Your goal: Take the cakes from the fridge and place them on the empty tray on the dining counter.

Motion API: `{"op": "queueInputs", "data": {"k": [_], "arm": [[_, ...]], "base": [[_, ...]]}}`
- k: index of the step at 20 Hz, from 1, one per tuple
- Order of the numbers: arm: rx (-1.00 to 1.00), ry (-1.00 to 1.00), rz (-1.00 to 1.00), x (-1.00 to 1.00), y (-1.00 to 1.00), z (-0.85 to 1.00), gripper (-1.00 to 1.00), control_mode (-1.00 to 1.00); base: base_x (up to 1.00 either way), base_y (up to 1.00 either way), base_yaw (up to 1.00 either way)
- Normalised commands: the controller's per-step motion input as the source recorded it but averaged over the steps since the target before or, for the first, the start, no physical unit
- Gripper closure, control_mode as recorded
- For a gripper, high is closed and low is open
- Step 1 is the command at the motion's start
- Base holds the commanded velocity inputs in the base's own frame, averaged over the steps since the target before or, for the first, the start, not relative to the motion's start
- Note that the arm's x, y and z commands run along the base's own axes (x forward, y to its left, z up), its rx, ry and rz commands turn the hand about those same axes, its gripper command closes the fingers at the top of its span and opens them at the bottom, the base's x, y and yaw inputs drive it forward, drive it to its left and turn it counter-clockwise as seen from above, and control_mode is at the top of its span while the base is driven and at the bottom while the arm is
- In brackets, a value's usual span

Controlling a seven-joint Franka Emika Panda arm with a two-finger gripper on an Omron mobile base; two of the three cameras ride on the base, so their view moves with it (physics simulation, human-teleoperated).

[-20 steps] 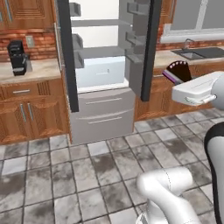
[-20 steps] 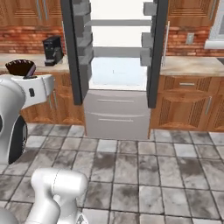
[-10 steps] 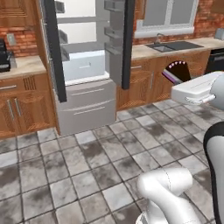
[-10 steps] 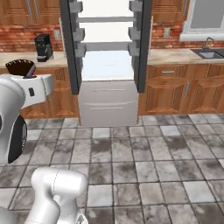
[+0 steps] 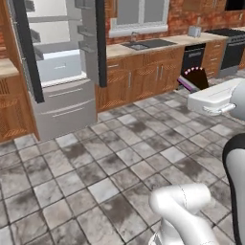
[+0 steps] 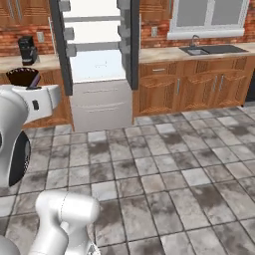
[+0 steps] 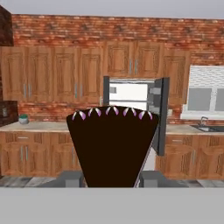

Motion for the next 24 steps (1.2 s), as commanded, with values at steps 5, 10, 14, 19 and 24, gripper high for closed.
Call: {"op": "queueInputs", "data": {"k": [5,10,14,19,24], "arm": [[0.0,0.0,0.0,0.0,0.0,0.0,1.0,1.0],[0.0,0.0,0.0,0.0,0.0,0.0,1.0,1.0],[0.0,0.0,0.0,0.0,0.0,0.0,1.0,1.0],[0.0,0.0,0.0,0.0,0.0,0.0,1.0,1.0],[0.0,0.0,0.0,0.0,0.0,0.0,1.0,1.0]], "base": [[-0.91,-0.06,-0.26],[-0.94,-0.13,-0.25],[-0.97,-0.17,-0.24],[-0.75,-0.65,-0.18],[-0.7,-0.82,-0.12]]}}
